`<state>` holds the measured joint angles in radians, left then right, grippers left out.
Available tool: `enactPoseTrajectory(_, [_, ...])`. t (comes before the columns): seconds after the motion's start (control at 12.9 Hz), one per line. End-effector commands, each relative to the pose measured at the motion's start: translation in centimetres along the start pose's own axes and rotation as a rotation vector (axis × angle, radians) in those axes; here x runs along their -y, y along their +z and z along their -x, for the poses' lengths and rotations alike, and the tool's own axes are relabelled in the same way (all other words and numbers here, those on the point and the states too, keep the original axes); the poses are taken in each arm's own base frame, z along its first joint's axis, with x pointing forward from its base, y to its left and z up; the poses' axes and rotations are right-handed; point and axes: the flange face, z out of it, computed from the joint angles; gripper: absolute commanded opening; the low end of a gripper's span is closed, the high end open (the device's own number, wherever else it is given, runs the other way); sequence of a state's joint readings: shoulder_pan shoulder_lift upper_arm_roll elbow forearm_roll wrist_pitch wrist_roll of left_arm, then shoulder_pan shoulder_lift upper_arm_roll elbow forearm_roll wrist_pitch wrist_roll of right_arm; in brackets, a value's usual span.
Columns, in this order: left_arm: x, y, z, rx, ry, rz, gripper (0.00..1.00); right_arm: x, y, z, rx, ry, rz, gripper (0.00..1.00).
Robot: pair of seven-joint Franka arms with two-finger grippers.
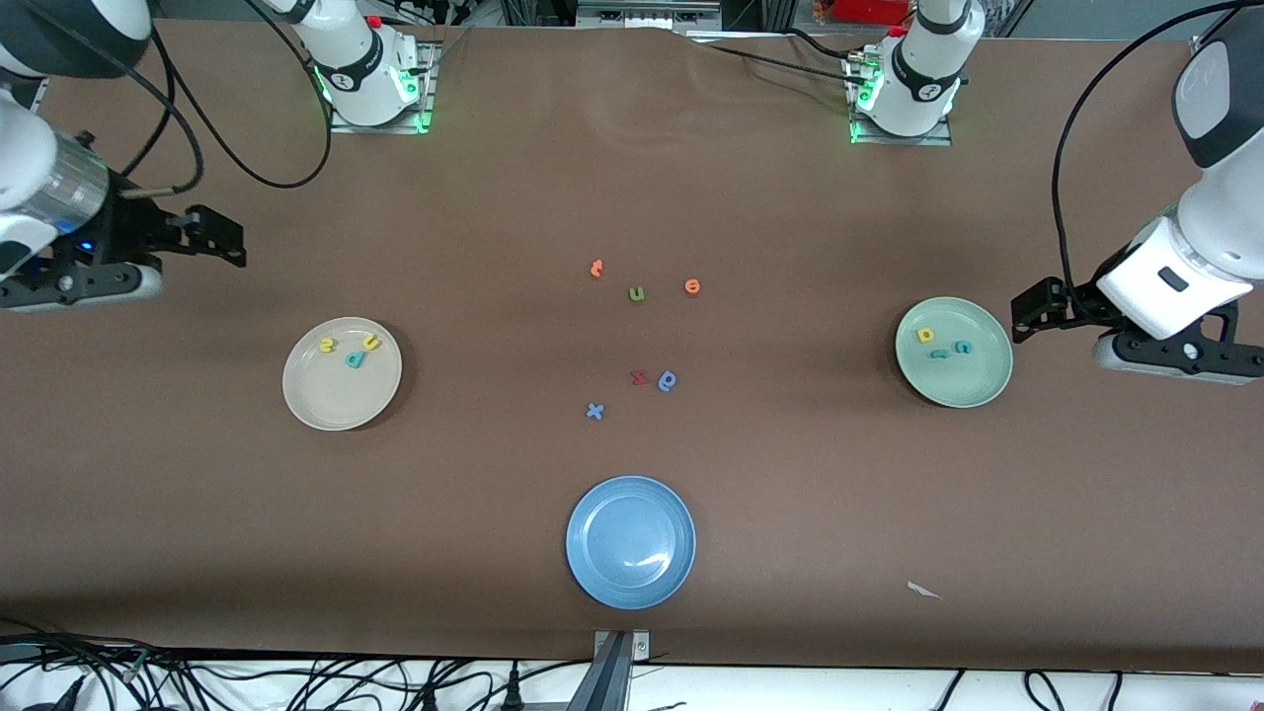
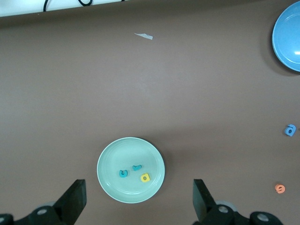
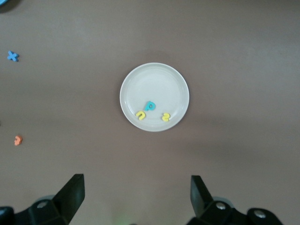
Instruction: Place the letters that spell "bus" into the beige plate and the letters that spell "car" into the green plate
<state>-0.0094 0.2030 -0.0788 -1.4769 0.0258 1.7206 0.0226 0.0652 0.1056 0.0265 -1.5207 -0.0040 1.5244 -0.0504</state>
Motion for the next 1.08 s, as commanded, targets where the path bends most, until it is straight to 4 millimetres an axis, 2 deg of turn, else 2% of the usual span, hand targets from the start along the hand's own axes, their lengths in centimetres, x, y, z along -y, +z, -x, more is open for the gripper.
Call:
enactPoseTrajectory(0.0, [1.7, -0.6, 0.4, 0.003, -0.023, 0.03, 1.0, -0.4, -1.0, 0.5, 0.017, -0.02, -0.012, 1.0])
enactPoseTrajectory(0.15, [2.9, -0.5, 0.5, 0.004, -0.04, 0.028, 1.0, -0.3, -1.1, 0.3, 0.009, -0.014, -0.015, 1.0])
enactPoseTrajectory(0.46, [3.1, 1.0, 2.0, 0.138, -0.059, 0.03, 1.0, 0.8, -1.1, 0.2, 0.005, -0.027, -0.006, 1.0])
enactPoseTrajectory(0.62, [5.2, 0.4, 2.2, 0.125, -0.086, 0.036, 1.0, 0.6, -1.1, 0.2, 0.004, -0.024, -0.006, 1.0])
enactPoseTrajectory(0.85, [5.3, 0.4, 2.0, 0.113, -0.083, 0.038, 1.0, 0.1, -2.5, 0.2, -0.027, -0.025, -0.004, 1.0])
enactPoseTrajectory(1.0, [5.6, 0.3, 1.5, 0.077, -0.089, 0.043, 1.0, 0.1, -2.7, 0.2, -0.03, -0.025, -0.004, 1.0])
